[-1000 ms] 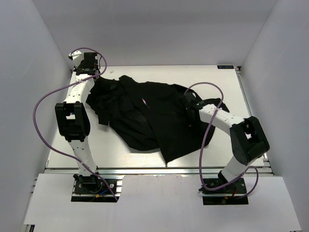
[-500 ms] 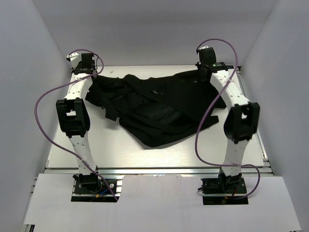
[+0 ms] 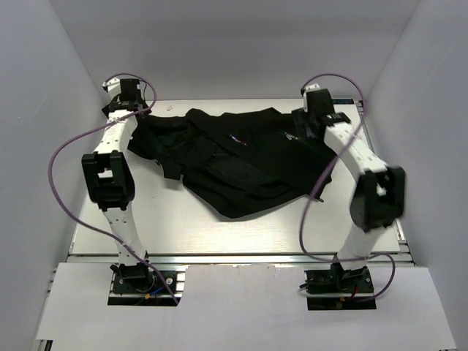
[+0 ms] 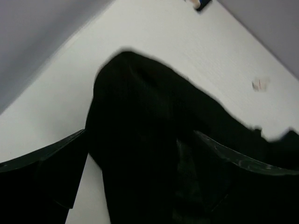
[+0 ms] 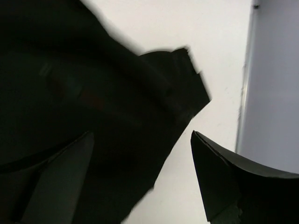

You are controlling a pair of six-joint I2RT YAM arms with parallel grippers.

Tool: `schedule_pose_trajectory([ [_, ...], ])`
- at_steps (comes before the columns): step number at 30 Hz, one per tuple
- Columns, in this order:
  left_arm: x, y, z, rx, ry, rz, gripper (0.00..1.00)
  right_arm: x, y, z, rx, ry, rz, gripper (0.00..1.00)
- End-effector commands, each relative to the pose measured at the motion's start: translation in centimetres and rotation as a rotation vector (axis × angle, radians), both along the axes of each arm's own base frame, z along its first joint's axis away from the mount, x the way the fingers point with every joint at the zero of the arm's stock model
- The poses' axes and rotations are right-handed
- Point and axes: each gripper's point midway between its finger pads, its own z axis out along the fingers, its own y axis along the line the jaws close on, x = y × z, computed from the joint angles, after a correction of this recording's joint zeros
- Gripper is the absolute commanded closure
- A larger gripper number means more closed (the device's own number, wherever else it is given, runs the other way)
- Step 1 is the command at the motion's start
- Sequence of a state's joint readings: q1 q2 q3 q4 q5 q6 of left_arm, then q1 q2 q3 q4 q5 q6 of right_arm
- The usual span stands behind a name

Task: Zip up the jacket

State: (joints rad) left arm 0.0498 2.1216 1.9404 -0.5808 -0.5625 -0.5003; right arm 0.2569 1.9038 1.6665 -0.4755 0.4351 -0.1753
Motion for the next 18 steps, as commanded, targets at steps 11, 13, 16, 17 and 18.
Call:
schedule_pose_trajectory([
  [11,-16.0,-23.7,-0.6,-0.509,0.043,-0.751,0.02,-19.4,7.8,-6.5,0.348,0.277,0.133,0.11],
  [13,-17.4,-27.0,-1.8,-0.562,0.071,-0.834,0.02,-19.5,6.8,-8.1,0.322,0.270,0.076,0.11],
  [16,-17.6,-29.1,-3.8,-0.647,0.094,-0.847,0.02,-20.1,3.7,-10.8,0.183,0.318,-0.064,0.11],
  [17,-17.5,-29.4,-4.3,-0.660,0.098,-0.846,0.02,-19.8,3.3,-11.4,0.163,0.331,-0.125,0.11],
  [18,-17.0,-29.7,-5.1,-0.671,0.105,-0.847,0.02,-19.8,2.8,-11.7,0.135,0.334,-0.149,0.11],
])
